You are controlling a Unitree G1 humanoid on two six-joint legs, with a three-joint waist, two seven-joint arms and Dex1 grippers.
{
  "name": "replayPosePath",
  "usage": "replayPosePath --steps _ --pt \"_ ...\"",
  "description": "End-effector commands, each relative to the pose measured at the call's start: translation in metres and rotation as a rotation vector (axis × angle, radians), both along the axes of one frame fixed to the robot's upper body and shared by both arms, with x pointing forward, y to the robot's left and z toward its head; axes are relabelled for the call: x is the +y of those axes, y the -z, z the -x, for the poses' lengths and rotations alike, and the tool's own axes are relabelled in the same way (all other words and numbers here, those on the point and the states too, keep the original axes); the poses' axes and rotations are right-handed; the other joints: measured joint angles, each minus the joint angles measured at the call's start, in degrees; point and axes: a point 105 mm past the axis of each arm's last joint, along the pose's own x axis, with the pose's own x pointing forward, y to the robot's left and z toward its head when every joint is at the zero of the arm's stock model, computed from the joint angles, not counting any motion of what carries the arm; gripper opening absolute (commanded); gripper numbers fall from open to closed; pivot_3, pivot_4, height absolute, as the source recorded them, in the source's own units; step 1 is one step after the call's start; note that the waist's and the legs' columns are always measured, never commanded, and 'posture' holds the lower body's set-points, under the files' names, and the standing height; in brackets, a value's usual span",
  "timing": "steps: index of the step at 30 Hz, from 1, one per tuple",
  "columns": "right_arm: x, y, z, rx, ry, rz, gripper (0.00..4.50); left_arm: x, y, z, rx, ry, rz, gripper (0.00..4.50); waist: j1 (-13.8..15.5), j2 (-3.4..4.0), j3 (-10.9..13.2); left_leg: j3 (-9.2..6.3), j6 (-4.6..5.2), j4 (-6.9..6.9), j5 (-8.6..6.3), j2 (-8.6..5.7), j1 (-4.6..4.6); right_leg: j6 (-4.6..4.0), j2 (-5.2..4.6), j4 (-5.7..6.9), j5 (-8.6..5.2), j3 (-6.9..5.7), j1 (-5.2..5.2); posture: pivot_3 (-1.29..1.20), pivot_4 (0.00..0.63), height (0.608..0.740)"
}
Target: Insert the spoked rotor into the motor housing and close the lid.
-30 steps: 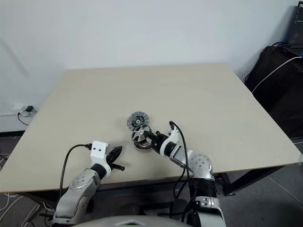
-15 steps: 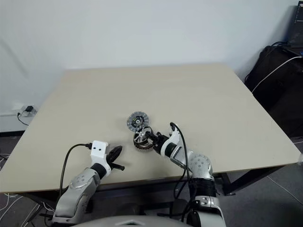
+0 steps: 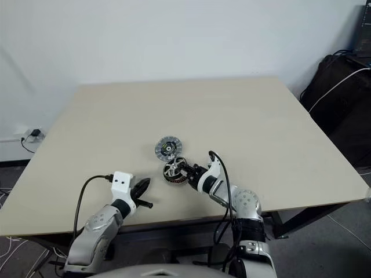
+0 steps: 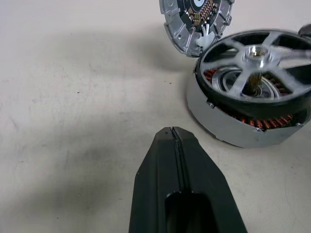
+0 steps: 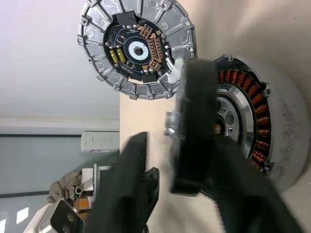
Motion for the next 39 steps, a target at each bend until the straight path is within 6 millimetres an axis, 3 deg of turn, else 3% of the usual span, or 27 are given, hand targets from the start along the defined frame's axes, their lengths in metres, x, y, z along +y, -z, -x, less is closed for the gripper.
replayPosePath --steps 1,5,6,15,20,22,26,34,35,39 --pt "0.024 -0.012 0.004 -0.016 -0.024 -0.088 3.02 -0.001 -0.012 -0.006 -0.047 0.015 -0.004 0.0 0.0 0.0 0.0 0.0 0.0 0.0 0.0 0.0 0.0 0.0 0.0 0.0 0.0 0.0 0.0 0.0 0.0 0.74" --pt "0.012 -0.011 -0.001 -0.032 0.016 -0.024 4.31 -0.001 -0.012 -0.006 -0.05 0.013 -0.002 0.0 0.0 -0.01 -0.2 0.0 0.0 0.0 0.0 0.0 0.0 0.0 0.0 0.0 0.0 0.0 0.0 0.0 0.0 0.74" --pt "0.009 -0.014 -0.002 -0.048 0.023 -0.009 4.45 -0.001 -0.012 -0.006 -0.051 0.013 -0.002 0.0 0.0 0.01 -0.2 0.0 0.0 0.01 0.0 0.0 0.01 0.0 0.0 0.0 0.0 0.0 0.01 0.0 0.0 0.74" --pt "-0.024 -0.023 0.0 -0.144 0.072 0.151 4.45 -0.004 -0.012 -0.006 -0.052 0.014 0.009 0.0 0.1 0.05 -0.3 0.01 0.0 0.03 0.01 -0.01 -0.02 0.01 0.01 0.0 0.04 0.0 0.0 0.0 0.0 0.74" --pt "-0.051 -0.024 -0.009 -0.283 0.134 0.435 4.45 -0.007 -0.013 -0.007 -0.067 0.024 0.009 0.0 0.1 0.03 -0.3 0.03 0.01 0.06 0.01 -0.03 -0.01 0.02 0.01 0.0 0.04 0.01 0.02 0.0 0.0 0.74" --pt "-0.058 -0.029 -0.015 -0.439 0.12 0.696 4.06 -0.008 -0.015 -0.007 -0.078 0.029 0.011 0.0 0.1 0.04 -0.3 0.08 0.0 0.09 0.02 -0.03 -0.01 0.02 0.04 0.0 0.04 0.01 0.02 0.0 0.0 0.74" --pt "-0.039 -0.037 -0.019 -0.674 -0.021 0.939 2.85 -0.012 -0.018 -0.009 -0.111 0.042 0.001 0.0 -0.1 -0.03 -0.3 0.2 -0.13 0.1 0.12 -0.02 0.03 0.02 0.1 0.02 0.04 0.08 0.02 0.0 0.0 0.74" --pt "0.009 -0.031 -0.026 -0.811 -0.203 1.022 0.23 -0.021 -0.02 -0.008 -0.129 0.072 0.007 0.0 0.1 -0.23 -0.4 0.18 -0.06 0.13 0.28 -0.02 0.08 -0.15 0.2 0.04 0.13 0.09 0.1 0.0 0.0 0.74" --pt "0.012 -0.031 -0.027 -0.818 -0.217 1.021 0.03 -0.021 -0.02 -0.008 -0.129 0.072 0.008 0.0 0.2 -0.26 -0.4 0.18 -0.04 0.15 0.29 -0.05 0.08 -0.16 0.19 0.03 0.14 0.1 0.1 0.0 0.0 0.74" --pt "0.022 -0.024 -0.03 -0.819 -0.276 1.014 0.03 -0.02 -0.02 -0.007 -0.13 0.067 0.009 0.0 0.1 -0.31 -0.4 0.2 -0.01 0.19 0.35 -0.18 0.08 -0.08 0.14 0.02 0.2 0.11 0.12 0.0 0.0 0.74"
